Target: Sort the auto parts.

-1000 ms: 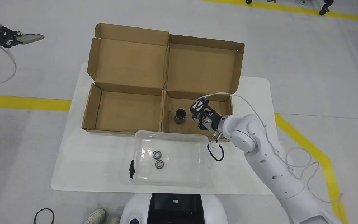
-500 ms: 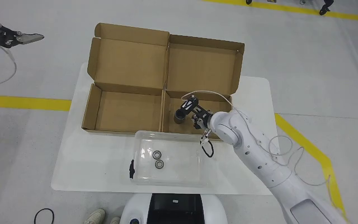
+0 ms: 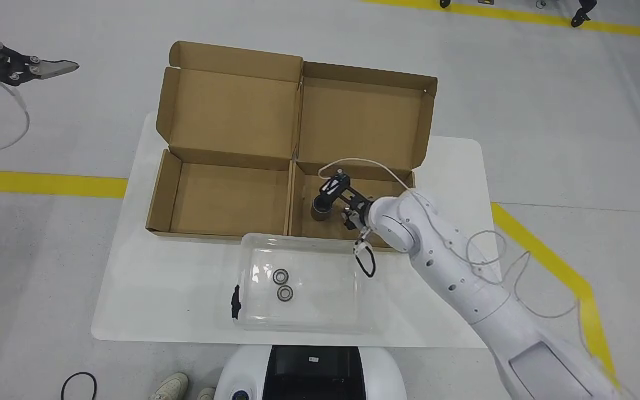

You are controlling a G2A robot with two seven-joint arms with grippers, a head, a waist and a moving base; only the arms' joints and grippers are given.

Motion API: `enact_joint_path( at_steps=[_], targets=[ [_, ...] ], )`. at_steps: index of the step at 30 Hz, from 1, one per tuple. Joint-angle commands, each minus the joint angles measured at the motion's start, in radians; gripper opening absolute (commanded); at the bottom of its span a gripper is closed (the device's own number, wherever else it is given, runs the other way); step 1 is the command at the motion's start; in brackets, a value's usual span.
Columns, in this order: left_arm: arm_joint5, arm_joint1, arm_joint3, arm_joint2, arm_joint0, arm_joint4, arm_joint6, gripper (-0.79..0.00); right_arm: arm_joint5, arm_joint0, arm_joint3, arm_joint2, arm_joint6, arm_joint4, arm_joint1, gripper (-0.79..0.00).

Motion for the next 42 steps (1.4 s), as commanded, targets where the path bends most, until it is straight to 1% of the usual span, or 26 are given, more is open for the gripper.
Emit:
enact_joint_path(
  at_steps=[1, 6, 9, 14, 21, 26, 32, 37, 42],
  targets=[
    [0.0, 0.0, 0.0, 0.0, 0.0, 0.0, 0.0, 0.0, 0.001, 0.005, 0.008, -0.003, -0.002, 0.001, -0.004, -0.588],
    [0.0, 0.0, 0.0, 0.0, 0.0, 0.0, 0.0, 0.0, 0.003, 0.011, 0.013, -0.005, -0.005, -0.002, -0.011, -0.499],
    [0.0, 0.0, 0.0, 0.0, 0.0, 0.0, 0.0, 0.0, 0.005, 0.008, -0.002, 0.003, 0.002, -0.011, -0.011, -0.459],
    [0.0, 0.0, 0.0, 0.0, 0.0, 0.0, 0.0, 0.0, 0.001, -0.023, -0.071, 0.036, -0.001, -0.031, 0.0, -0.456],
    [0.0, 0.0, 0.0, 0.0, 0.0, 0.0, 0.0, 0.0, -0.03, -0.102, -0.264, 0.105, 0.046, -0.079, 0.03, -0.459],
    [0.0, 0.0, 0.0, 0.0, 0.0, 0.0, 0.0, 0.0, -0.1, -0.165, -0.403, 0.146, 0.024, -0.098, 0.049, -0.453],
    [0.0, 0.0, 0.0, 0.0, 0.0, 0.0, 0.0, 0.0, -0.209, -0.236, -0.539, 0.131, -0.05, -0.107, 0.06, -0.453],
    [0.0, 0.0, 0.0, 0.0, 0.0, 0.0, 0.0, 0.0, -0.301, -0.276, -0.568, 0.095, -0.119, -0.099, 0.063, -0.443],
    [0.0, 0.0, 0.0, 0.0, 0.0, 0.0, 0.0, 0.0, -0.341, -0.297, -0.559, 0.037, -0.165, -0.119, 0.059, -0.443]
  ],
)
